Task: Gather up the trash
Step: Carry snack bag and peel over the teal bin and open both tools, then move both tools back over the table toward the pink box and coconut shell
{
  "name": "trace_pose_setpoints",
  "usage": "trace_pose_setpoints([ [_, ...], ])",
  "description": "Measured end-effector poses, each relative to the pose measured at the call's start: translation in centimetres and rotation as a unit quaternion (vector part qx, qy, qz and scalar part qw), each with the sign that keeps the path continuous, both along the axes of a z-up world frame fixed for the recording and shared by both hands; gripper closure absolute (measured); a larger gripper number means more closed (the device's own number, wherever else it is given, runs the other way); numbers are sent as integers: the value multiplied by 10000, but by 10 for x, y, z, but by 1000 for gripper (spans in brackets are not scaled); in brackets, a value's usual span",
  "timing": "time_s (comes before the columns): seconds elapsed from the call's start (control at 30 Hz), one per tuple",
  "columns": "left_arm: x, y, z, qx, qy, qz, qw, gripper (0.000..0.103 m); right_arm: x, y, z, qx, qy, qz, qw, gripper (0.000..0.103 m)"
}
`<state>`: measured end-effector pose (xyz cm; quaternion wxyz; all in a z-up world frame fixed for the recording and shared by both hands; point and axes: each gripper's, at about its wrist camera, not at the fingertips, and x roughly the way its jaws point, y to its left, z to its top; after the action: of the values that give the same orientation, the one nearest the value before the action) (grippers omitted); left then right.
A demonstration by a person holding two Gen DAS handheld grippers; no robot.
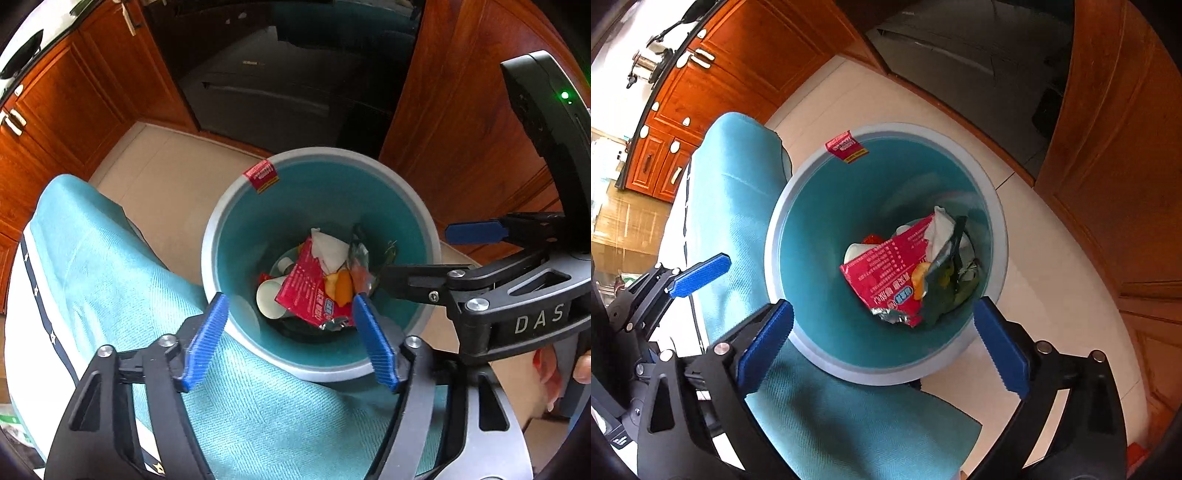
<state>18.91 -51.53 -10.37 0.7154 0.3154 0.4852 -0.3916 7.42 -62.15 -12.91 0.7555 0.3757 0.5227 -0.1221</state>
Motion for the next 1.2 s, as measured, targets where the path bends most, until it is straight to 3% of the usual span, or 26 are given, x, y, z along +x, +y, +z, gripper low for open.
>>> trace_pose_setpoints([
  [0.5,-5,18,14,-86,-19,13,10000,30,-2,12,6,46,129,35,9999,6],
  [0.97,-20,63,49,-428,-228,135,9987,29,-6,53,47,-187,1,241,9995,6],
  [1.07,-24,81,61,-571,-268,193,9978,19,-7,68,57,-234,-52,328,9992,6],
  [1.2,-34,109,75,-726,-463,253,9960,14,-10,96,70,-297,-85,523,9982,6],
])
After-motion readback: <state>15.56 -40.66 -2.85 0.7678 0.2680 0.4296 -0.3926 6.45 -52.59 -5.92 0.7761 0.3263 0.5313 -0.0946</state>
